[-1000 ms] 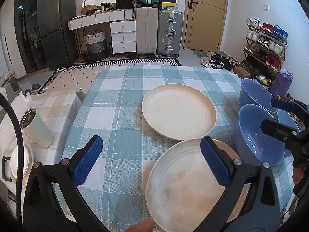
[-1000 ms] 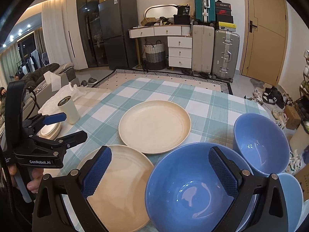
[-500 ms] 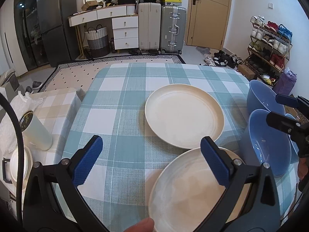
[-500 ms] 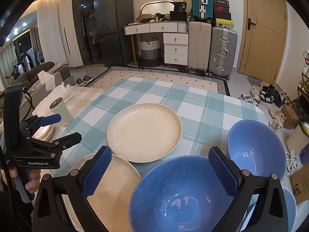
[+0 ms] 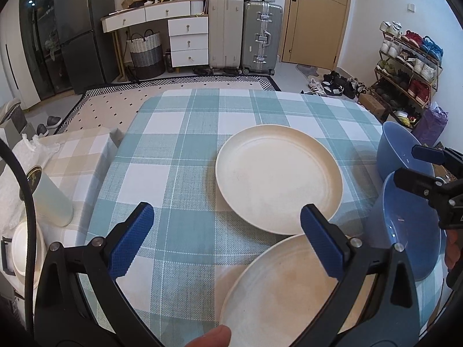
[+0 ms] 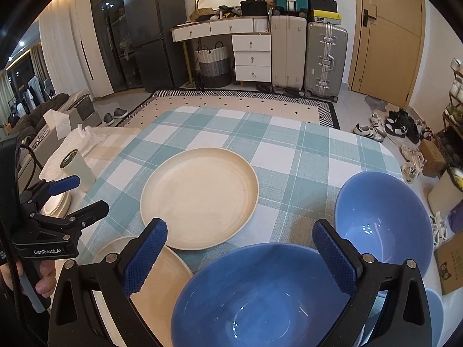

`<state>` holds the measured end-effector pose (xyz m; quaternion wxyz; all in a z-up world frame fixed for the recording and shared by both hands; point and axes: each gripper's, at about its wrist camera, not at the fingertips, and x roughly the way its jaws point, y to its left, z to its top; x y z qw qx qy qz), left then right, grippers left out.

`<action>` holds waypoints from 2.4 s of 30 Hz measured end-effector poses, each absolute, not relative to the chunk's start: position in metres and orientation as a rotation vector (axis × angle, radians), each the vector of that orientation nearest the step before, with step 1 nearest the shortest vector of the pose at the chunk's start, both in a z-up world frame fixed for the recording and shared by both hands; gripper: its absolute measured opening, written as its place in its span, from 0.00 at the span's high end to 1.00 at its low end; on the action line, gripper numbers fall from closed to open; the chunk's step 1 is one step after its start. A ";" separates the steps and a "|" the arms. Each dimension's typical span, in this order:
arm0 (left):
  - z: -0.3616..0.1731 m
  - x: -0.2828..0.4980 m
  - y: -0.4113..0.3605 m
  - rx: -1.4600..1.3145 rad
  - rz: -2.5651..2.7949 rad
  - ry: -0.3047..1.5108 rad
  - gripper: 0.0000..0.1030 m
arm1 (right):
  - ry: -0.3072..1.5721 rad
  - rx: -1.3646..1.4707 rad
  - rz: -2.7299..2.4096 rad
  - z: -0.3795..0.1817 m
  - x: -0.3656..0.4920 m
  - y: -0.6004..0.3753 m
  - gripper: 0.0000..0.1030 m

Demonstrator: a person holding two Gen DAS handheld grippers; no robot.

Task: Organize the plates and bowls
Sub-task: 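Move both open grippers to the rim of the remaining cream plate, then close both grippers on the rim of the cream plate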

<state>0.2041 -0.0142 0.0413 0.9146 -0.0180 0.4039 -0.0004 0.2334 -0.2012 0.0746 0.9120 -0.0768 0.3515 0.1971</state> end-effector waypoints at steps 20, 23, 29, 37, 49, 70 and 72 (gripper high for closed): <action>0.016 0.258 -0.011 -0.032 0.036 0.912 0.02 | 0.836 -0.171 0.420 0.063 0.296 -0.175 0.01; 0.011 0.263 -0.010 -0.040 0.041 0.923 0.02 | 0.864 -0.188 0.405 0.056 0.307 -0.170 0.01; -0.001 0.272 -0.009 -0.048 0.042 0.956 0.02 | 0.935 -0.211 0.400 0.040 0.326 -0.164 0.01; -0.019 0.285 -0.011 -0.049 0.042 0.989 0.02 | 0.995 -0.264 0.445 0.026 0.337 -0.150 0.01; -0.040 0.296 -0.016 -0.070 -0.016 1.046 0.28 | 1.039 -0.278 0.429 0.010 0.354 -0.148 0.31; -0.055 0.302 -0.023 -0.024 0.018 1.069 0.82 | 1.056 -0.348 0.367 -0.008 0.364 -0.150 0.85; -0.055 0.301 -0.024 -0.012 0.021 1.066 0.82 | 1.049 -0.353 0.362 -0.008 0.363 -0.149 0.85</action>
